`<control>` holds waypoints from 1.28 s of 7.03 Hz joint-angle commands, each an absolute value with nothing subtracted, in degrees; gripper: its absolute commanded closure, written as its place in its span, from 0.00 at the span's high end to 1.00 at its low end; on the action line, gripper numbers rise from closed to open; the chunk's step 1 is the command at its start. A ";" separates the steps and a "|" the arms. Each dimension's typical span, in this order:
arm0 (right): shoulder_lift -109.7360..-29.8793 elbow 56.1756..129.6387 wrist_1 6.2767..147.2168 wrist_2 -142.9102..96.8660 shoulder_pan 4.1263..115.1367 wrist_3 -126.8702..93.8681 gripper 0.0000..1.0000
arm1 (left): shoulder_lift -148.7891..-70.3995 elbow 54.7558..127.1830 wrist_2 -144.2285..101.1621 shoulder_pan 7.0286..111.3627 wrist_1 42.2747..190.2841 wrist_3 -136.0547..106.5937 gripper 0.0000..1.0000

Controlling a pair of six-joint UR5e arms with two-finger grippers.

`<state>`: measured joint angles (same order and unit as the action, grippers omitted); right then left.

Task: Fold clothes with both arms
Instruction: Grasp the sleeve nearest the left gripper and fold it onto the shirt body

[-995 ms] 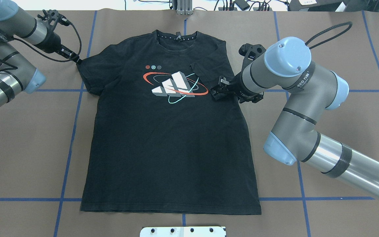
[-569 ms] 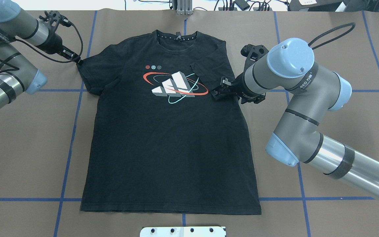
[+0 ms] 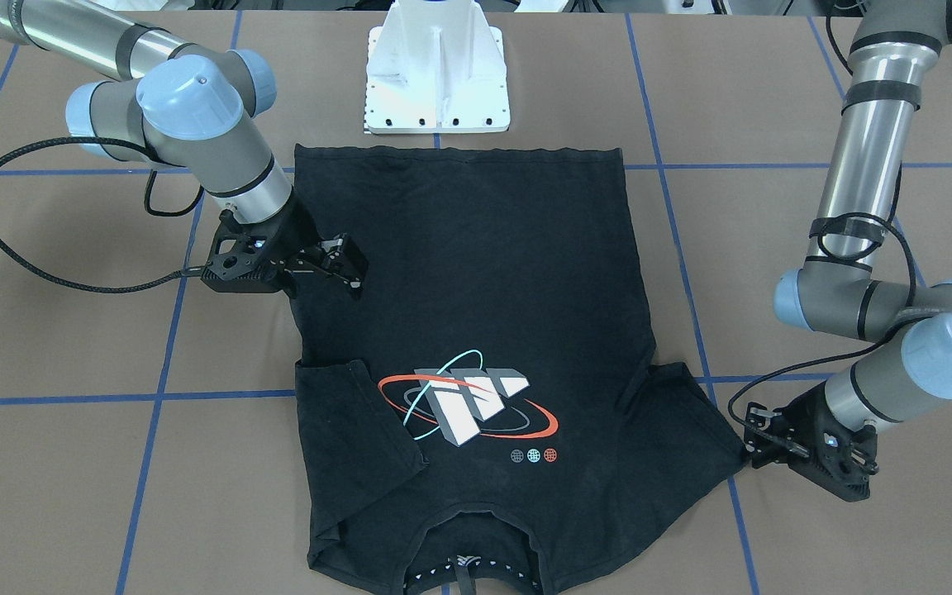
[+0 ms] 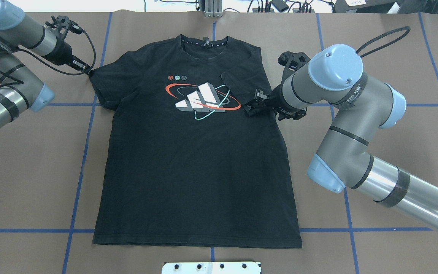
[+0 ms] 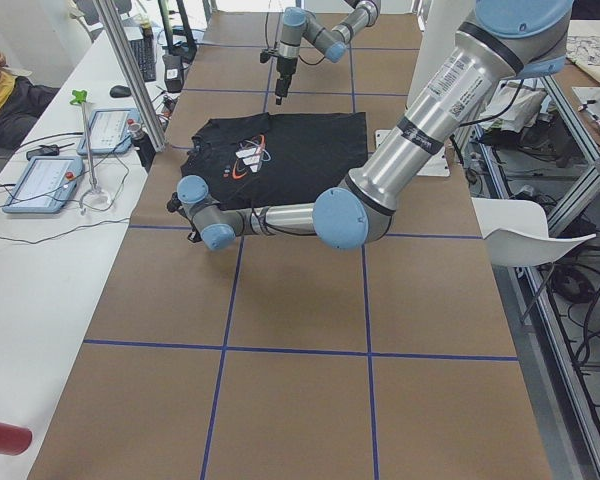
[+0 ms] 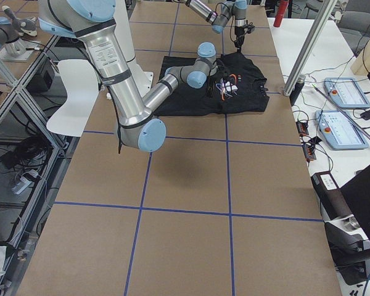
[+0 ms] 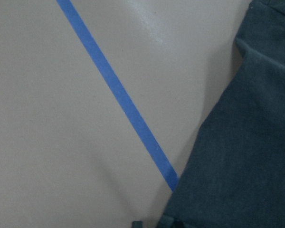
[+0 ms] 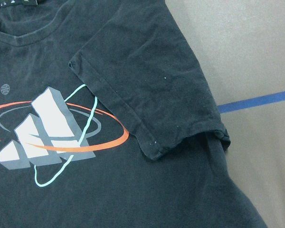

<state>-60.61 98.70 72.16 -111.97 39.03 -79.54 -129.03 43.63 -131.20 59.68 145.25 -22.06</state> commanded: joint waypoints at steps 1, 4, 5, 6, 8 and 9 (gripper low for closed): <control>-60.64 98.70 72.25 -111.97 39.02 -79.54 1.00 | -128.94 44.03 -131.22 59.76 145.28 -23.02 0.00; -60.47 98.61 72.25 -111.97 38.94 -79.54 1.00 | -128.32 49.81 -131.92 60.20 144.41 -27.59 0.00; -60.56 98.87 72.25 -112.06 39.11 -79.54 1.00 | -127.62 53.84 -134.80 60.64 143.27 -29.86 0.00; -60.56 98.88 72.25 -112.06 39.11 -79.63 1.00 | -124.22 61.62 -136.91 60.21 142.83 -38.32 0.00; -60.64 98.70 72.25 -112.15 39.20 -79.54 1.00 | -127.06 66.26 -136.50 56.29 142.82 -54.77 0.00; -61.08 98.79 72.25 -112.15 39.20 -79.54 1.00 | -129.87 65.14 -131.53 52.07 142.65 -57.63 0.00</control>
<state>-60.75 98.77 72.25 -112.14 39.18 -79.55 -127.09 65.01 -135.24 56.37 142.80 -51.90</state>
